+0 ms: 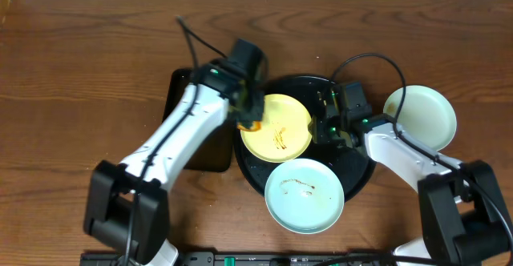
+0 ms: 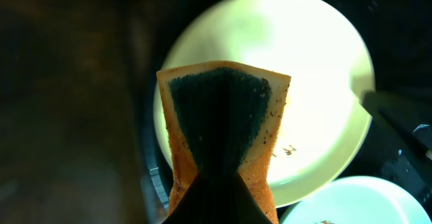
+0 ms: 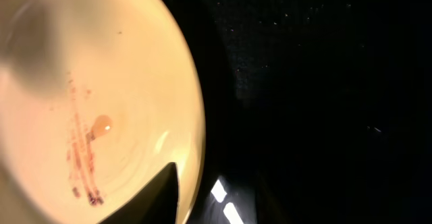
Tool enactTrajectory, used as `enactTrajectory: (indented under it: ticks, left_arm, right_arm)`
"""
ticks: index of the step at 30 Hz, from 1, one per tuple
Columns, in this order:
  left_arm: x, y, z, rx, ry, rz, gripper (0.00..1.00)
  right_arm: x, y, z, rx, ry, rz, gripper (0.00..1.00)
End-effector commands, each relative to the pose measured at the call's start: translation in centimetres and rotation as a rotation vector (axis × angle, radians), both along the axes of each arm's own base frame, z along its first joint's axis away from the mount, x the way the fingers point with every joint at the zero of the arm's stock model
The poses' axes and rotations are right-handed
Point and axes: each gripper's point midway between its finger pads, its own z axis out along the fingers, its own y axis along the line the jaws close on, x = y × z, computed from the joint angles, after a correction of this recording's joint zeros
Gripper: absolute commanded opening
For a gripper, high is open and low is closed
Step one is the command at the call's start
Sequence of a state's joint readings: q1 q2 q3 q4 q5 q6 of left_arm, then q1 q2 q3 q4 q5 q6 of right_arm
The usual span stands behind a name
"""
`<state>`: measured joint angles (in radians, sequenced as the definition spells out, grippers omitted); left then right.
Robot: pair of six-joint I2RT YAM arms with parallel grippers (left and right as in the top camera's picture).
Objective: Clean dirty plates on tray and stack at the side
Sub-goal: 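Scrub the yellow plate with the sponge while the right gripper holds its rim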
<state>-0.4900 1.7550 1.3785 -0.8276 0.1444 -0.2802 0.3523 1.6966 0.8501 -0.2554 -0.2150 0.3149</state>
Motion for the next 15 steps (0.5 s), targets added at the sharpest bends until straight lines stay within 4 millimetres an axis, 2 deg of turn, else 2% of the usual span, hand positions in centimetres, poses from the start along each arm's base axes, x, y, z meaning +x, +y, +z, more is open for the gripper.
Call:
enactTrajectory:
  ticks: [1,5,9,15]
  left_arm:
    - [-0.7,-2.2,-1.2,0.003,0.006,-0.075,0.08]
    - [-1.3,-4.4,-2.6,0.006,0.011,-0.128,0.08]
    - [-1.8,-6.0,-3.6,0.007,0.013,-0.168,0.07]
    - [-2.9,-8.2,-3.8,-0.027,0.011,-0.240,0.07]
  right_arm:
    - [0.6,-0.2,-0.4,-0.023,0.000,-0.052,0.28]
    - [0.4,-0.5,-0.8,-0.038,0.016,-0.069,0.17]
    - [0.6,-1.1,-1.0,-0.052,0.018,-0.120,0.13]
    - [1.0,-1.2,-0.8,-0.060,0.000,-0.129,0.04]
